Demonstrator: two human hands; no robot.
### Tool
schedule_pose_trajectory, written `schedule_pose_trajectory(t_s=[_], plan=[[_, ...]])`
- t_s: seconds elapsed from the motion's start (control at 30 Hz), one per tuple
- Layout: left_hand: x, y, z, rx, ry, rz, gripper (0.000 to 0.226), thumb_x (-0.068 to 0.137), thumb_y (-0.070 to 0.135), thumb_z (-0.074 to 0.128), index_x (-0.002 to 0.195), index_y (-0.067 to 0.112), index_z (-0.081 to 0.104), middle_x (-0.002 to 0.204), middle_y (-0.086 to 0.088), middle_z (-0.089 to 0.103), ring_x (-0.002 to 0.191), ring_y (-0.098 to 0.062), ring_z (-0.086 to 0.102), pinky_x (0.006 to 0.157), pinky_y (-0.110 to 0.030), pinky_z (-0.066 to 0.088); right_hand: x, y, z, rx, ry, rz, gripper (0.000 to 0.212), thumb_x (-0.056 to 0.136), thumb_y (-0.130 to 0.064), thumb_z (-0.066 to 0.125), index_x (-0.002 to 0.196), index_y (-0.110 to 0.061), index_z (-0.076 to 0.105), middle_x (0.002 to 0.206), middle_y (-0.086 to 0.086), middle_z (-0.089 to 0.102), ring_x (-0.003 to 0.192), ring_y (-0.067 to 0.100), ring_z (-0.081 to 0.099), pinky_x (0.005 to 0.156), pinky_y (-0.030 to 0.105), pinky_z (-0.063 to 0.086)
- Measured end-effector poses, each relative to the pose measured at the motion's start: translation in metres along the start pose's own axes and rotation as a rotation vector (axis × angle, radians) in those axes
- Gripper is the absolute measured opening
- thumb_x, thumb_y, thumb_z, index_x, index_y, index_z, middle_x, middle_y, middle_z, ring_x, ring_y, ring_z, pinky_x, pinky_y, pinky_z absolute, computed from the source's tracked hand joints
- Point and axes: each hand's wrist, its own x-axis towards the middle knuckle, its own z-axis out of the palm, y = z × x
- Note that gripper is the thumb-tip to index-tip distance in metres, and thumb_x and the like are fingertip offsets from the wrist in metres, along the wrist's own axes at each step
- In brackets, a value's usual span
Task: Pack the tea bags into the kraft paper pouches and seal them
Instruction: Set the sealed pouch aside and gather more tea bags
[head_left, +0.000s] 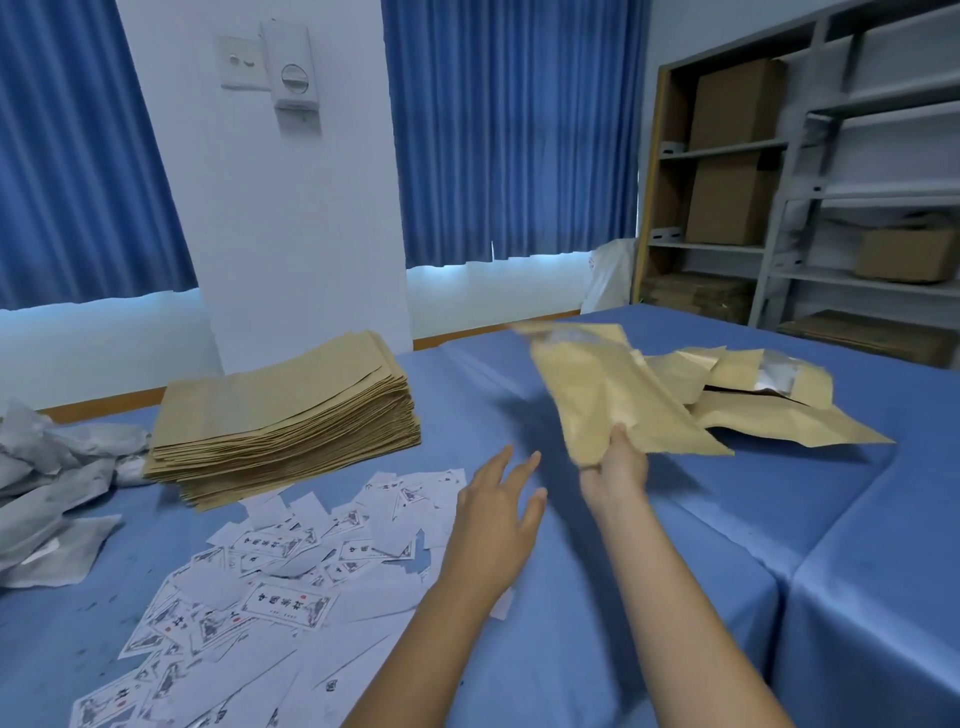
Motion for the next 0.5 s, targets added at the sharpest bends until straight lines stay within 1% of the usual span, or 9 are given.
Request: schedule_pose_trajectory(t_s=[0.07,0.13,0.17,0.23,0.27,0.33,0.4,0.43,0.5], plan=[[0.002,-0.003,0.002,-0.009,-0.037,-0.003,0.045,0.101,0.034,0.042,0.145,0.033,0.036,0.157,0.006,0.020,0.143,-0.011,0.019,0.115,-0.030,0.021,0.024,-0.018,0.001,0.129,-0.091,0.068,0.051,0.098,-0.039,0.049,0.141,-0.013,0.040,0.138,0.008,0.045,0.123,0.029,0.048,0.093,0.048,0.047],[0.003,-0.009,0.003,0.000,-0.059,-0.011,0.046,0.101,0.032,0.043,0.146,0.032,0.035,0.157,0.006,0.020,0.143,-0.011,0.019,0.115,-0.030,0.022,0.037,-0.021,-0.002,0.099,-0.143,0.183,0.060,0.095,-0.040,0.053,0.145,-0.015,0.031,0.141,0.010,0.032,0.134,0.032,0.037,0.105,0.054,0.038],[0.004,-0.012,0.004,-0.008,-0.061,-0.018,0.047,0.100,0.031,0.044,0.146,0.031,0.035,0.157,0.006,0.021,0.143,-0.011,0.019,0.115,-0.029,0.021,0.037,-0.014,-0.002,0.028,-0.175,0.221,0.049,0.096,-0.035,0.053,0.139,-0.016,0.038,0.136,0.011,0.034,0.130,0.031,0.041,0.106,0.052,0.037],[0.009,-0.015,0.007,-0.035,-0.061,-0.026,0.046,0.101,0.027,0.044,0.146,0.027,0.036,0.156,0.004,0.025,0.143,-0.011,0.022,0.114,-0.026,0.021,0.025,0.018,0.001,-0.130,-0.262,0.316,0.015,0.098,-0.022,0.050,0.108,-0.012,0.054,0.119,0.010,0.050,0.113,0.030,0.053,0.099,0.042,0.044],[0.011,-0.016,0.008,-0.049,-0.062,-0.030,0.046,0.100,0.024,0.044,0.146,0.024,0.037,0.155,0.002,0.028,0.142,-0.012,0.025,0.114,-0.025,0.022,0.016,0.038,0.004,-0.191,-0.308,0.368,0.011,0.098,-0.017,0.048,0.097,-0.010,0.056,0.113,0.010,0.057,0.110,0.030,0.055,0.094,0.040,0.046],[0.016,-0.022,0.007,-0.074,-0.056,-0.060,0.045,0.099,0.019,0.044,0.144,0.018,0.040,0.149,-0.001,0.038,0.134,-0.016,0.038,0.109,-0.026,0.030,-0.001,0.079,0.009,-0.226,-0.372,0.476,0.020,0.099,-0.015,0.040,0.095,-0.006,0.058,0.109,0.012,0.064,0.111,0.033,0.056,0.095,0.040,0.045],[0.022,-0.036,-0.002,-0.030,0.021,-0.143,0.036,0.098,0.020,0.042,0.133,0.016,0.051,0.133,-0.003,0.054,0.119,-0.019,0.052,0.099,-0.033,0.041,-0.018,0.110,0.016,-0.201,-0.385,0.532,0.030,0.099,-0.016,0.033,0.098,-0.002,0.060,0.104,0.015,0.065,0.103,0.032,0.058,0.095,0.041,0.043],[0.027,-0.046,-0.010,0.053,0.095,-0.195,0.030,0.097,0.022,0.042,0.123,0.017,0.056,0.123,-0.003,0.058,0.112,-0.020,0.055,0.093,-0.035,0.045,-0.023,0.122,0.022,-0.213,-0.376,0.537,0.030,0.098,-0.013,0.036,0.091,-0.002,0.063,0.093,0.015,0.066,0.092,0.029,0.061,0.087,0.039,0.046],[0.039,-0.072,-0.034,0.292,0.226,-0.300,0.022,0.095,0.024,0.043,0.109,0.015,0.057,0.113,-0.003,0.058,0.106,-0.022,0.053,0.088,-0.036,0.044,-0.029,0.145,0.037,-0.352,-0.342,0.507,0.029,0.091,-0.003,0.043,0.069,-0.006,0.061,0.062,0.008,0.060,0.060,0.019,0.057,0.060,0.028,0.046]])
